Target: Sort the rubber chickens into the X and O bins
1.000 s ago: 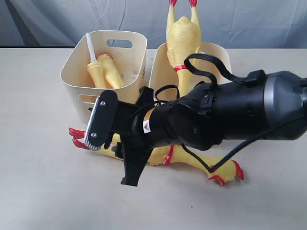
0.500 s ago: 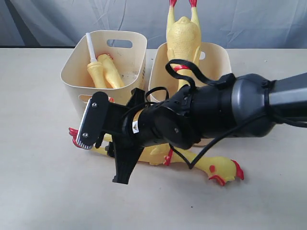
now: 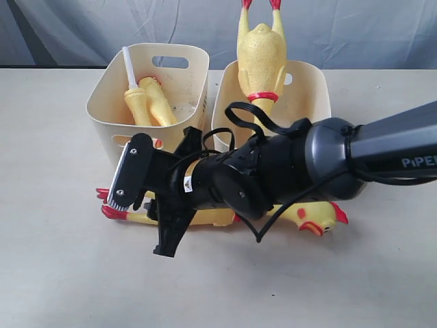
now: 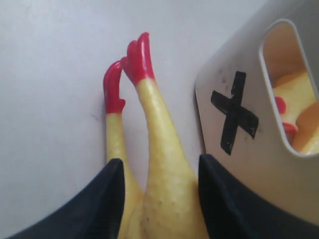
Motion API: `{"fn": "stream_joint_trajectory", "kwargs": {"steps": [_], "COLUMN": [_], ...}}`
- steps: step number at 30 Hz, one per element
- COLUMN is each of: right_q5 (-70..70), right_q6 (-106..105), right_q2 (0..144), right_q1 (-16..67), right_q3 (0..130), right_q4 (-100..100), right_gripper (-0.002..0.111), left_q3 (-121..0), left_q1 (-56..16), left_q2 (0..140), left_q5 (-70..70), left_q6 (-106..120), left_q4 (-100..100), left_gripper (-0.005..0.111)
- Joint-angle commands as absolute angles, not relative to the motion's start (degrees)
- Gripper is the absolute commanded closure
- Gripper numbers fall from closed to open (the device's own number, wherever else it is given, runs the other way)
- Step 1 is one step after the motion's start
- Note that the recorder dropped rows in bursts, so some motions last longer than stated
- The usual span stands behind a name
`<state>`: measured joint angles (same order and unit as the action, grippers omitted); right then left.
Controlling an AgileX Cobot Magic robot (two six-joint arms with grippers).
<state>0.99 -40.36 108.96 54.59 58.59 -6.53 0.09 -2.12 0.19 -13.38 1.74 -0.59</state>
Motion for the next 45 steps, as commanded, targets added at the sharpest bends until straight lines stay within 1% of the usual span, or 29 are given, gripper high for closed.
{"fn": "stream_joint_trajectory", "kwargs": {"steps": [1, 9, 14, 18, 21, 23, 26, 27, 28, 29, 31, 32, 34, 38, 42, 45], "right_q5": [1.62, 2.87, 0.98, -1.55, -2.09, -2.51, -3.28, -3.72, -4.03, -4.91, -6.52, -7.18, -9.31, -12.79, -11.47, -7.88], "right_q6": [-40.48, -42.61, -42.61, -42.61, -42.7, -42.7, -42.7, -42.7, -42.7, -42.7, -42.7, -42.7, -42.7, -42.7, -42.41, -42.41], "right_q2": [109.68, 109.68, 109.68, 109.68, 109.68, 109.68, 109.68, 109.68, 109.68, 109.68, 109.4, 109.09, 107.37, 99.63, 89.76, 82.4], "right_q1": [54.64, 54.36, 52.14, 51.32, 51.32, 51.32, 51.32, 51.32, 51.32, 51.32, 51.53, 51.81, 52.81, 58.14, 62.61, 62.45], "right_q3": [58.57, 58.57, 58.57, 58.57, 58.57, 58.57, 58.57, 58.57, 58.57, 58.57, 58.57, 58.57, 58.57, 58.57, 58.57, 58.57], "right_q4": [-5.79, -5.41, -5.52, -5.52, -5.24, -5.24, -5.24, -5.24, -5.24, -5.24, -5.49, -6.01, -6.99, -7.2, -9.82, -12.74], "right_gripper": [0.064, 0.064, 0.073, 0.07, 0.071, 0.077, 0.089, 0.096, 0.099, 0.105, 0.109, 0.109, 0.109, 0.109, 0.109, 0.109], "left_q3": [0.0, 0.0, 0.0, 0.0, 0.0, 0.0, 0.0, 0.0, 0.0, 0.0, 0.0, 0.0, 0.0, 0.0, 0.0, 0.0], "left_q1": [-2.35, -2.35, -2.35, -2.35, -2.35, -2.35, -2.35, -2.35, -2.35, -2.35, -2.35, -2.35, -2.35, -2.35, -2.35, -2.35], "left_q2": [0.0, 0.0, 0.0, 0.0, 0.0, 0.0, 0.0, 0.0, 0.0, 0.0, 0.0, 0.0, 0.0, 0.0, 0.0, 0.0], "left_q5": [-13.32, -13.32, -13.32, -13.32, -13.32, -13.32, -13.32, -13.32, -13.32, -13.32, -13.32, -13.32, -13.32, -13.32, -13.32, -13.32], "left_q6": [1.66, 1.66, 1.66, 1.66, 1.66, 1.66, 1.66, 1.66, 1.66, 1.66, 1.66, 1.66, 1.66, 1.66, 1.66, 1.66], "left_q4": [-0.75, -0.75, -0.75, -0.75, -0.75, -0.75, -0.75, -0.75, -0.75, -0.75, -0.75, -0.75, -0.75, -0.75, -0.75, -0.75], "left_gripper": [0.107, 0.107, 0.107, 0.107, 0.107, 0.107, 0.107, 0.107, 0.107, 0.107, 0.107, 0.107, 0.107, 0.107, 0.107, 0.107]}}
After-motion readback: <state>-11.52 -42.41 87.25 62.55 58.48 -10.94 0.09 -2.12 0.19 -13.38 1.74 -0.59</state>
